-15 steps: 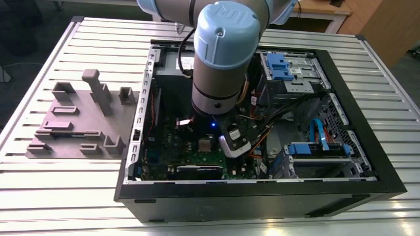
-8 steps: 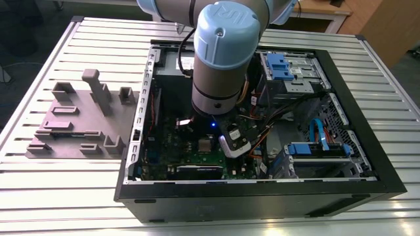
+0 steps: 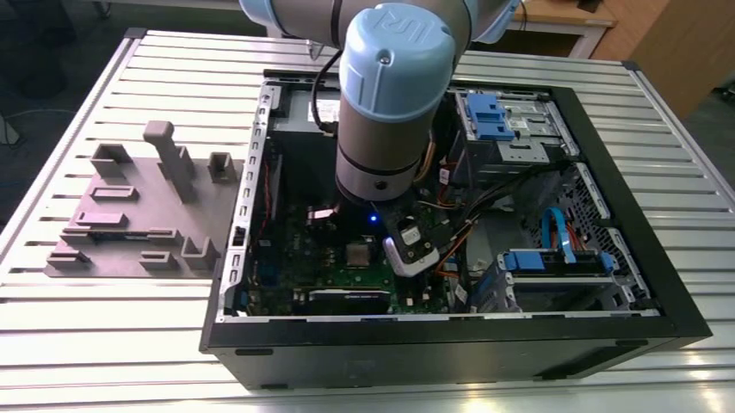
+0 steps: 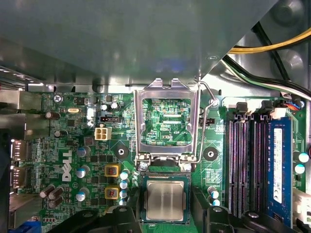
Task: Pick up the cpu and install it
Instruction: 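Place the cpu into insertion slot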
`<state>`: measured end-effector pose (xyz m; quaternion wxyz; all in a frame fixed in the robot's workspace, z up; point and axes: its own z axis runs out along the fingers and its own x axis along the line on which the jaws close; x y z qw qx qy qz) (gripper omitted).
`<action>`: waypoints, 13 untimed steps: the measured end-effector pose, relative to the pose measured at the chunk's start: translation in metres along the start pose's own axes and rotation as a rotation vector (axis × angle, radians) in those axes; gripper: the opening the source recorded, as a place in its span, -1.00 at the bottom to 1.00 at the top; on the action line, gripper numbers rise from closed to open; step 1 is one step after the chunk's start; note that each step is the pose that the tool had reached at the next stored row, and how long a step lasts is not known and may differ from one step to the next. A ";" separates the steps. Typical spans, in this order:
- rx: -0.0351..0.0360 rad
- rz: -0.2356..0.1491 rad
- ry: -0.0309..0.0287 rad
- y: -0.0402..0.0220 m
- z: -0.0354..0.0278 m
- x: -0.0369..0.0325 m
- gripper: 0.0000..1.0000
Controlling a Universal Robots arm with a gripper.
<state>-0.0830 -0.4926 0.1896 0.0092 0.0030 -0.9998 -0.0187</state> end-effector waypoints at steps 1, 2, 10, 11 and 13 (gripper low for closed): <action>0.0001 0.000 0.0000 0.0000 -0.0006 0.0000 0.07; -0.0001 0.000 0.0000 0.0000 -0.0014 0.0000 0.07; -0.0001 0.000 0.0026 0.0005 -0.0128 0.0002 -0.44; -0.0002 0.000 0.0027 0.0005 -0.0128 0.0002 -0.56; -0.0002 0.000 0.0027 0.0005 -0.0128 0.0002 -0.68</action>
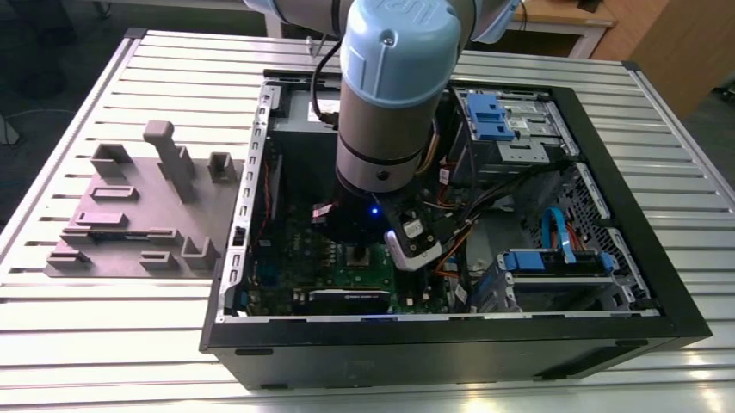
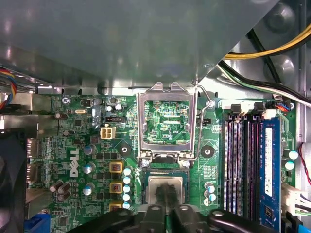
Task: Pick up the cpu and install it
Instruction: 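Place the cpu into insertion slot, then close the cpu cover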
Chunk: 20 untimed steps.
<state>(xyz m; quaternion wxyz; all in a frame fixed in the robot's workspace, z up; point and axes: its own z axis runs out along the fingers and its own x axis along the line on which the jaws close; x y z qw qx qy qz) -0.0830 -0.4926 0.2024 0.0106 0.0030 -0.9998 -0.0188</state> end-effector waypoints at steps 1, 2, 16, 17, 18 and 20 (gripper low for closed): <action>0.0001 0.000 0.0000 0.0000 -0.0001 0.0000 -0.79; 0.0002 0.000 0.0000 0.0000 -0.0001 0.0000 -0.79; 0.0004 0.000 0.0003 0.0002 0.0000 -0.0001 -0.80; 0.0014 0.000 0.0003 0.0006 -0.0001 -0.0001 -0.80; 0.0016 0.000 0.0003 0.0005 -0.0001 -0.0001 -0.80; 0.0021 0.000 0.0004 0.0006 -0.0018 0.0002 -0.80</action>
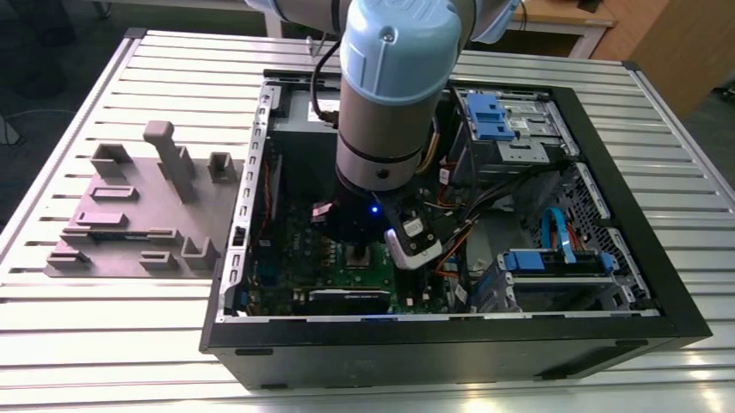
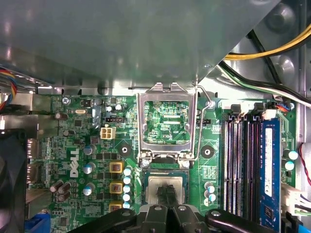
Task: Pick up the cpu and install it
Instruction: 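Close the cpu cover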
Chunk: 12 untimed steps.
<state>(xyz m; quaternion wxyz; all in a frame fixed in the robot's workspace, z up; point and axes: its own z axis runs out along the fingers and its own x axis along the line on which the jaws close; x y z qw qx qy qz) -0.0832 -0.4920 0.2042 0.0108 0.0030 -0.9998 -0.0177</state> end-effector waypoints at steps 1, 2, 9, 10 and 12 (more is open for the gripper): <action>-0.0002 0.000 -0.0001 0.0002 -0.0021 0.0006 -0.80; 0.0000 0.000 -0.0001 0.0003 -0.0044 0.0014 -0.80; 0.0015 0.000 -0.0002 0.0015 -0.0319 0.0027 -0.80; 0.0014 0.000 -0.0002 0.0017 -0.0364 0.0028 -0.80; 0.0030 0.000 -0.0002 0.0022 -0.0410 0.0037 -0.80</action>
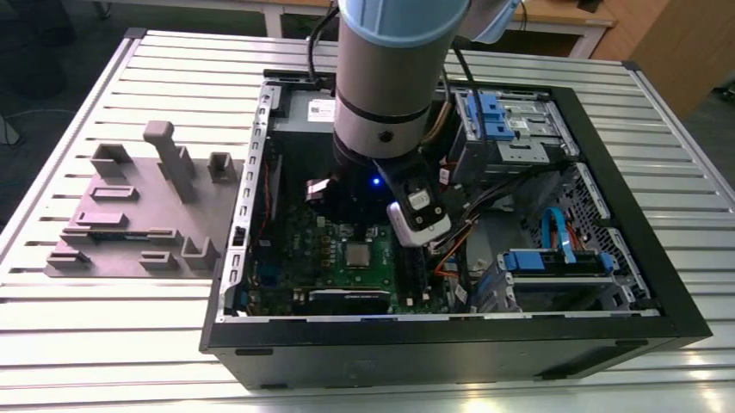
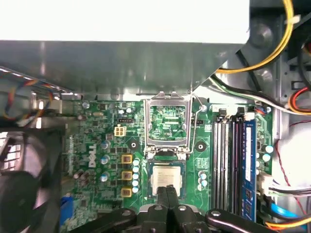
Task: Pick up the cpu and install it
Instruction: 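Close the cpu cover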
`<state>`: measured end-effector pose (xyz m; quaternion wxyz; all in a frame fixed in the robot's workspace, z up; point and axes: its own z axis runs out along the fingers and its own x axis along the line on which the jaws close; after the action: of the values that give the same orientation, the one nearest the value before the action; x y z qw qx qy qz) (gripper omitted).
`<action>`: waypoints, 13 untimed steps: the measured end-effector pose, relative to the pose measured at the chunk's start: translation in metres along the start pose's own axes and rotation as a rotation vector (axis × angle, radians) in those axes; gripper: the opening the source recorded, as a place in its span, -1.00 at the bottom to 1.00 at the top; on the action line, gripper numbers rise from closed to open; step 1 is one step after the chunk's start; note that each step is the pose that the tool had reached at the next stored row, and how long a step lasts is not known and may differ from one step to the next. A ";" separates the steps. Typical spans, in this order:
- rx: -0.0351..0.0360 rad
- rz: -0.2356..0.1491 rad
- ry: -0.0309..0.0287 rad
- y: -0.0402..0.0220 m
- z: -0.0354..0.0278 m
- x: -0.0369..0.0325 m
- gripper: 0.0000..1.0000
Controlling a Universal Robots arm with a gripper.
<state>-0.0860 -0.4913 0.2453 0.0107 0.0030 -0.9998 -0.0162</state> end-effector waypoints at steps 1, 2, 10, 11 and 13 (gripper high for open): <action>0.0009 -0.005 0.0000 0.0000 0.0000 0.0000 -0.80; 0.0014 -0.021 0.0006 0.0000 0.0000 0.0001 -0.80; 0.0044 -0.160 0.0027 0.0000 0.0008 0.0000 -0.80; 0.0029 -0.171 0.0015 -0.0001 0.0010 0.0000 -0.80; -0.0096 -0.189 -0.0023 0.0000 0.0013 0.0000 -0.80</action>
<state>-0.0861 -0.4913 0.2441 0.0080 0.0971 -0.9950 -0.0220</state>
